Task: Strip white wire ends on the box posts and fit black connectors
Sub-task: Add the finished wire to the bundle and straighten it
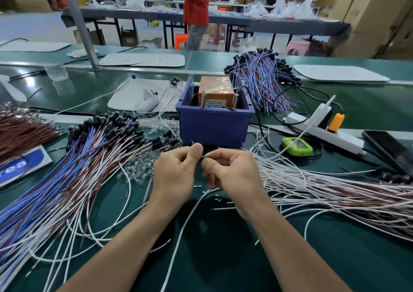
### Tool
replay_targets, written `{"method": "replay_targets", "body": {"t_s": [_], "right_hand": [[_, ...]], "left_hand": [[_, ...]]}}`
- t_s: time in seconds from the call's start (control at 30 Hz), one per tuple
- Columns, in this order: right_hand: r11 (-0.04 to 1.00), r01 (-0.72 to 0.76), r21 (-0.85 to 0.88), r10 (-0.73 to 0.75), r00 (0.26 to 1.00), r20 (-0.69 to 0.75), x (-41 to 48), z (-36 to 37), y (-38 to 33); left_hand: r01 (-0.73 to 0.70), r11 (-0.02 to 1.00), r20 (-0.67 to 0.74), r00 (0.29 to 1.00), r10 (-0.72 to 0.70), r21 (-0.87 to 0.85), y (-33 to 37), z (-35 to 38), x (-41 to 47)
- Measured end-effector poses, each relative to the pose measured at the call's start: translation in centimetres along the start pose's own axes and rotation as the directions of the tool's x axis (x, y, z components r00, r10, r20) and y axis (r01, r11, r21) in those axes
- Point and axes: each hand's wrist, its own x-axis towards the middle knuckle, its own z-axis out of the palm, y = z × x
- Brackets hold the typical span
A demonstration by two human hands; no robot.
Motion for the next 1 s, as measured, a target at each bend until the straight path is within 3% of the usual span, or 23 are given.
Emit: {"method": "replay_targets", "body": {"t_s": [0.13, 0.33, 0.5, 0.57, 0.63, 0.7, 0.77, 0.83, 0.9, 1.0], "right_hand": [[1.000, -0.022, -0.010, 0.022, 1.000, -0.022, -0.1, -0.1, -0.2], [0.945, 0.134, -0.297, -0.160, 0.985, -0.064, -0.6, 0.2, -0.2], [0.911, 0.239, -0.337, -0.257, 0.966, -0.011, -0.7, 0.1, -0.1], [0.945, 0.200, -0.259, -0.210, 0.977, -0.015, -0.5, 0.1, -0.2], [0.978, 0.133, -0.163, -0.139, 0.990, -0.025, -0.3, 0.2, -0.2], [0.996, 0.053, -0.067, -0.055, 0.998, -0.026, -0.4, 0.2, -0.2], [1.000, -0.018, 0.025, 0.018, 1.000, -0.007, -0.4, 0.2, -0.3], [0.992, -0.082, 0.093, 0.080, 0.997, 0.021, -0.6, 0.2, -0.5], [0.985, -0.120, 0.126, 0.118, 0.993, 0.028, -0.6, 0.2, -0.8], [0.978, -0.117, 0.174, 0.117, 0.993, 0.008, -0.6, 0.2, -1.0]], "left_hand": [[0.346, 0.853, 0.182, 0.938, -0.296, -0.392, 0.1, 0.9, 0.0], [0.396, 0.875, 0.048, 0.916, -0.399, -0.278, 0.2, 0.8, 0.4], [0.532, 0.754, 0.204, 0.846, -0.492, -0.385, 0.8, 1.0, 0.6], [0.517, 0.758, 0.193, 0.855, -0.482, -0.397, 1.2, 0.9, 0.4], [0.418, 0.851, 0.098, 0.907, -0.409, -0.317, 1.4, 0.7, 0.2], [0.199, 0.980, -0.038, 0.979, -0.200, -0.024, 1.4, 0.2, -0.1], [-0.050, 0.965, -0.110, 0.991, 0.081, 0.257, 1.2, -0.3, -0.6], [-0.211, 0.906, -0.110, 0.957, 0.268, 0.368, 1.0, -0.7, -1.1], [-0.180, 0.926, -0.123, 0.965, 0.231, 0.331, 0.7, -0.4, -1.0], [0.096, 0.982, -0.134, 0.988, -0.074, 0.164, 0.3, 0.3, 0.0]]}}
